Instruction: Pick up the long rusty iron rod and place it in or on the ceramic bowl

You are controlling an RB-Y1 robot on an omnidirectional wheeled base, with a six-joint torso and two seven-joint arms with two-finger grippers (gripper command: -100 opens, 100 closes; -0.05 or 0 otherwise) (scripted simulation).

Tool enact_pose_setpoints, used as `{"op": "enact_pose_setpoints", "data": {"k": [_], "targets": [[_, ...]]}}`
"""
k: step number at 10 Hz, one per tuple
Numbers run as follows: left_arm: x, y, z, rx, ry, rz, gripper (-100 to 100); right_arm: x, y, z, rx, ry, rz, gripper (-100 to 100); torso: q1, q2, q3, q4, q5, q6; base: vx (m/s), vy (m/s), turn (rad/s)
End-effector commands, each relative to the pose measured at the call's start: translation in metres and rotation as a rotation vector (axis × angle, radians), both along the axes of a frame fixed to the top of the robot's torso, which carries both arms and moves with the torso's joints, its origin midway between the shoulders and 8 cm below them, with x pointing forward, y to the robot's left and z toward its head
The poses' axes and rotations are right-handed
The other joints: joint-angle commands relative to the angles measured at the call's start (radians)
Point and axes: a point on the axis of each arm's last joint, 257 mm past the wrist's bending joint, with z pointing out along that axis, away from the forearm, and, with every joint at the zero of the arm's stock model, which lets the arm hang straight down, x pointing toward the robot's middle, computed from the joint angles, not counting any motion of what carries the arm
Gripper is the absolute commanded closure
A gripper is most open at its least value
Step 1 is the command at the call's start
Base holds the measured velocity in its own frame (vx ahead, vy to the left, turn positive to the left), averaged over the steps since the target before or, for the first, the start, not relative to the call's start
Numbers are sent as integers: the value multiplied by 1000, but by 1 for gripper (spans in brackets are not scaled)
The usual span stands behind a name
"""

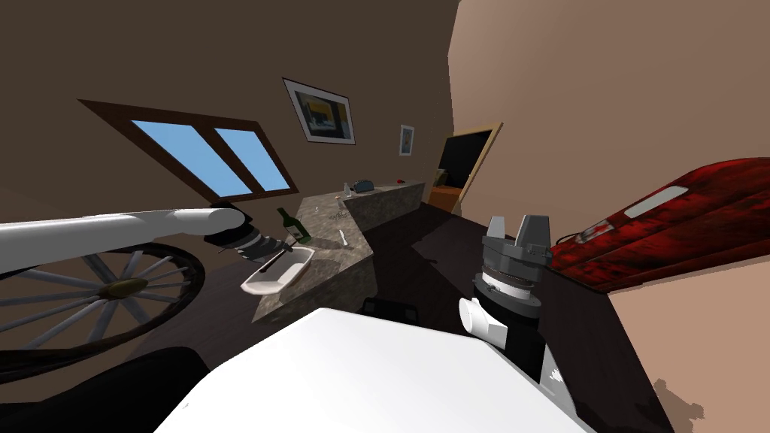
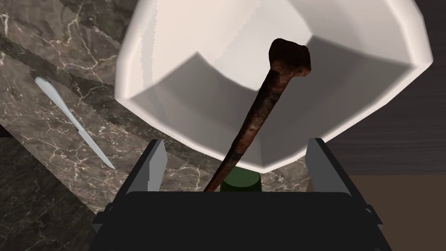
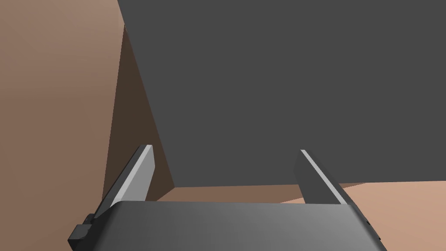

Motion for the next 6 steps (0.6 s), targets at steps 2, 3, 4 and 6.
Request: {"op": "enact_pose_setpoints", "data": {"k": [2, 3, 4, 6], "targets": [[10, -4, 11, 1, -2, -13, -100, 0, 0, 0, 0, 0, 0, 0, 0, 0, 0, 0, 0, 0, -5, 3, 48], [15, -6, 17, 1, -2, -19, -100, 0, 0, 0, 0, 0, 0, 0, 0, 0, 0, 0, 0, 0, -19, 9, 87], [20, -9, 23, 2, -3, -25, -100, 0, 0, 0, 0, 0, 0, 0, 0, 1, 1, 0, 0, 0, -18, 8, 59], [34, -17, 41, 2, -6, -45, -100, 0, 0, 0, 0, 0, 0, 0, 0, 1, 1, 0, 0, 0, -16, 7, 84]]}}
